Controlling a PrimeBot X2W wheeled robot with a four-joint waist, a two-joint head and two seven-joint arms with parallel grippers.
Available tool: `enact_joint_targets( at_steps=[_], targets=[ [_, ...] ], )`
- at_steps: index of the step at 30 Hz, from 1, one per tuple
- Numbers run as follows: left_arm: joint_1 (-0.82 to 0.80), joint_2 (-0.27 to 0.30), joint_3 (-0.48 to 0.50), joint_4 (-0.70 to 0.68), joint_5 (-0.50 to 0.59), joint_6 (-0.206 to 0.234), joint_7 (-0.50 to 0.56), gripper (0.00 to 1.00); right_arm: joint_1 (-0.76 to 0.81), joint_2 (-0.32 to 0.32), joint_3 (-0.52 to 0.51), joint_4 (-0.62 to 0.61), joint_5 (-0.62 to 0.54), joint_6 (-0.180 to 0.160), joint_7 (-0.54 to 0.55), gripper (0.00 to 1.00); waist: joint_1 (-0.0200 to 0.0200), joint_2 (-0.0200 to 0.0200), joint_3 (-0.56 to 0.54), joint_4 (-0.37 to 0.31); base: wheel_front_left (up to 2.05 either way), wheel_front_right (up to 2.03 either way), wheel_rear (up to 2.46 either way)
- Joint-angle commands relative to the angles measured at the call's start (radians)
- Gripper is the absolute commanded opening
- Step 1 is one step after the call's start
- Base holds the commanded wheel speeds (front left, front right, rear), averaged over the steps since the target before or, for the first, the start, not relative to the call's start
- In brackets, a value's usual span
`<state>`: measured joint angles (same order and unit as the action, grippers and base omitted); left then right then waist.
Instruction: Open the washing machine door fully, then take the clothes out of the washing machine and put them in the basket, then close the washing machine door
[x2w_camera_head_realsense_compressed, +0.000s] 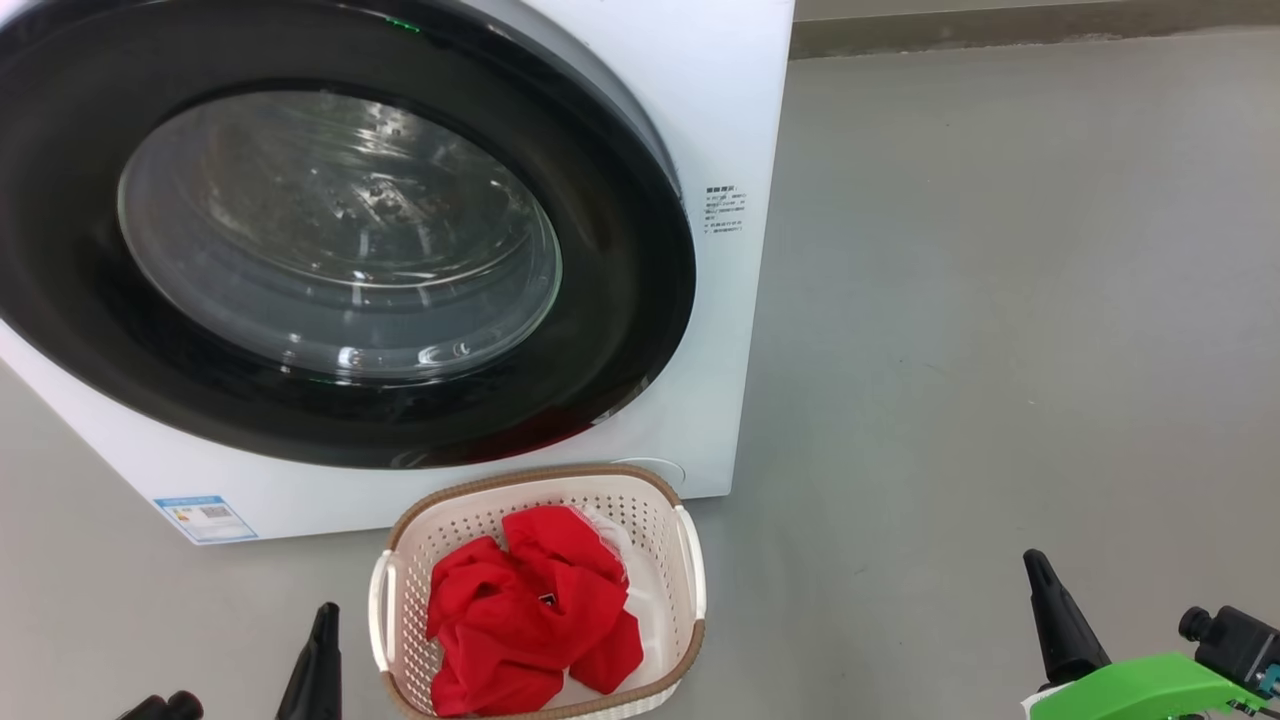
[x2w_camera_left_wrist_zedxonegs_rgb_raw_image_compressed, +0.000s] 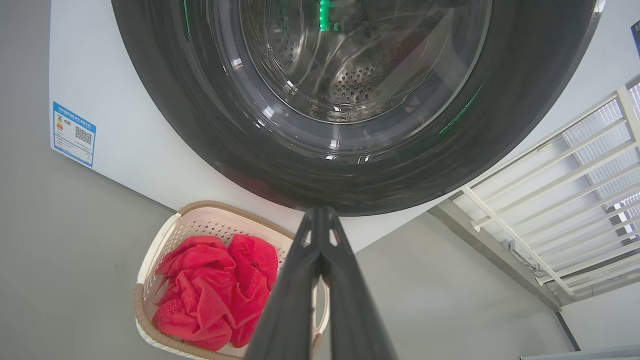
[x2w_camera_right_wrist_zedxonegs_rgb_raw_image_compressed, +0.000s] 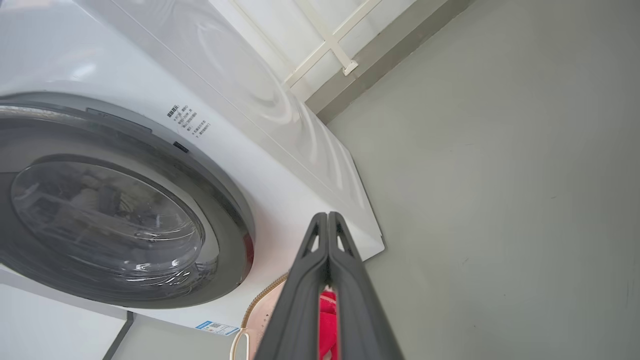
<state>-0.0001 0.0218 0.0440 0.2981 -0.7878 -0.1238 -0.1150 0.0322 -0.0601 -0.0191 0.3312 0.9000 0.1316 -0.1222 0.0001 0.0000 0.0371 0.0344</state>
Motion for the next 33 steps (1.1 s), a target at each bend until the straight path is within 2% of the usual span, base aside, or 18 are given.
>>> enact_joint_targets(
  at_steps=[1,33],
  targets=[
    [-0.038,0.018,0.022,-0.030,-0.032,-0.003,0.008,0.00,-0.049,-0.009,0.000,-0.029,0.037,0.000,0.006,0.00,-0.0001,0.0000,-0.001,-0.001,0.00,0.00,0.00],
    [-0.067,0.023,0.041,-0.039,-0.354,-0.004,0.098,0.00,-0.086,-0.004,-0.035,-0.053,0.314,-0.001,0.097,0.00,-0.0001,0.0000,-0.014,-0.015,0.00,0.00,0.00]
  ],
)
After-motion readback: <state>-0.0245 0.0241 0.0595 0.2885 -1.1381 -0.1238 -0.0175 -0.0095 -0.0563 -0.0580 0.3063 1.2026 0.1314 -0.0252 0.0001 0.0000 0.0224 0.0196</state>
